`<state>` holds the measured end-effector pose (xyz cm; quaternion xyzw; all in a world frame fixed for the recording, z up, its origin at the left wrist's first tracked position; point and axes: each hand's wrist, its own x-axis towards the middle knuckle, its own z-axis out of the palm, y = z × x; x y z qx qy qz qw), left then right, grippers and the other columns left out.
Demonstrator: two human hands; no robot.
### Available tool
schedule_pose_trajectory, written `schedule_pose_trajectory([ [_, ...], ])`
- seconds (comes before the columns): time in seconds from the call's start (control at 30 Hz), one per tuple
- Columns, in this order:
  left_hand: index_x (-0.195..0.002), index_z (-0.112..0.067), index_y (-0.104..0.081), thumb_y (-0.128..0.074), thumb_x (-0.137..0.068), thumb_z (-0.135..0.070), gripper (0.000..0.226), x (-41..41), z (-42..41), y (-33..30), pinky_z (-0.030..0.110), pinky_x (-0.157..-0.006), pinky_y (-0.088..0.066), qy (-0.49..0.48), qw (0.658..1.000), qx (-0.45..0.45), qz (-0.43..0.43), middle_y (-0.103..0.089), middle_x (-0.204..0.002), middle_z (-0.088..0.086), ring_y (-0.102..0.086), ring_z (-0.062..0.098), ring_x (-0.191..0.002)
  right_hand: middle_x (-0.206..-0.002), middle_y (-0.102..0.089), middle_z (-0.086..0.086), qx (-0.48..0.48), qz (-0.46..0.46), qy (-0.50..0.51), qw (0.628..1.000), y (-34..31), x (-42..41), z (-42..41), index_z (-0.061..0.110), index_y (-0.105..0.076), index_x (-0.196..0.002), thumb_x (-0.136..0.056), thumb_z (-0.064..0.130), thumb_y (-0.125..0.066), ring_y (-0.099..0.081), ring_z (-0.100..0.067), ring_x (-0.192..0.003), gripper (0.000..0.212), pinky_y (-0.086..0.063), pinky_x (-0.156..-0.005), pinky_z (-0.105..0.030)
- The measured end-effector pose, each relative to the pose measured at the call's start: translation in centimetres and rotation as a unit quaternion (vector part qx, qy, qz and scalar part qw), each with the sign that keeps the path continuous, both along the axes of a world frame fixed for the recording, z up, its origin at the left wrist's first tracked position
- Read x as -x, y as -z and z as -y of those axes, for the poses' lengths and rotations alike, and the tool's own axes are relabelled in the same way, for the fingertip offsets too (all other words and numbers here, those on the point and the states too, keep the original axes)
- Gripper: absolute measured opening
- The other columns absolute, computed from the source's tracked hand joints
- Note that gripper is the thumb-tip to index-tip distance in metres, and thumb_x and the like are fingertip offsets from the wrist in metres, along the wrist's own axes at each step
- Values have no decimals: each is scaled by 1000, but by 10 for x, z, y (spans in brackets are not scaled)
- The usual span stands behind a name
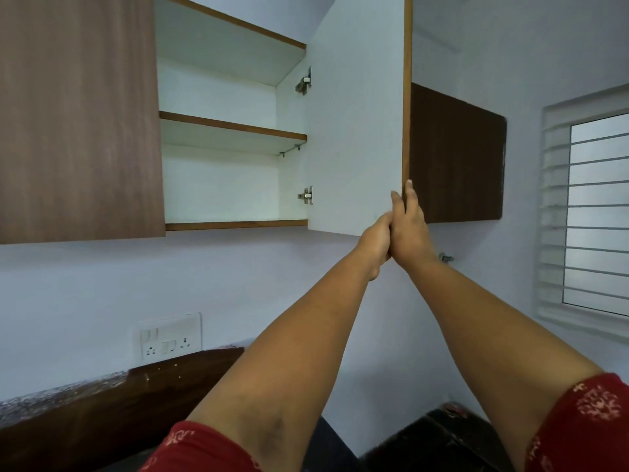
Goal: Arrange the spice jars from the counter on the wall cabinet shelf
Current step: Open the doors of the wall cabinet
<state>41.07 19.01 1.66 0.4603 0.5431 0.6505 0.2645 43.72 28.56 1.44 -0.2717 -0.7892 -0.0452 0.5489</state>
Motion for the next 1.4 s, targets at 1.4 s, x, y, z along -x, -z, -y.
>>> schedule_pose_trajectory([
  [1.4,-155,-13,-8,-58,-85,-39,90,236,206,16,49,-117,-19,-658,562,163,-475,-11,-161,13,-10,34,-148,-143,-35,-5,49,-20,-242,969,0,254,177,22,-40,-138,-84,8,-53,-32,-27,-128,58,-30,-100,-39],
])
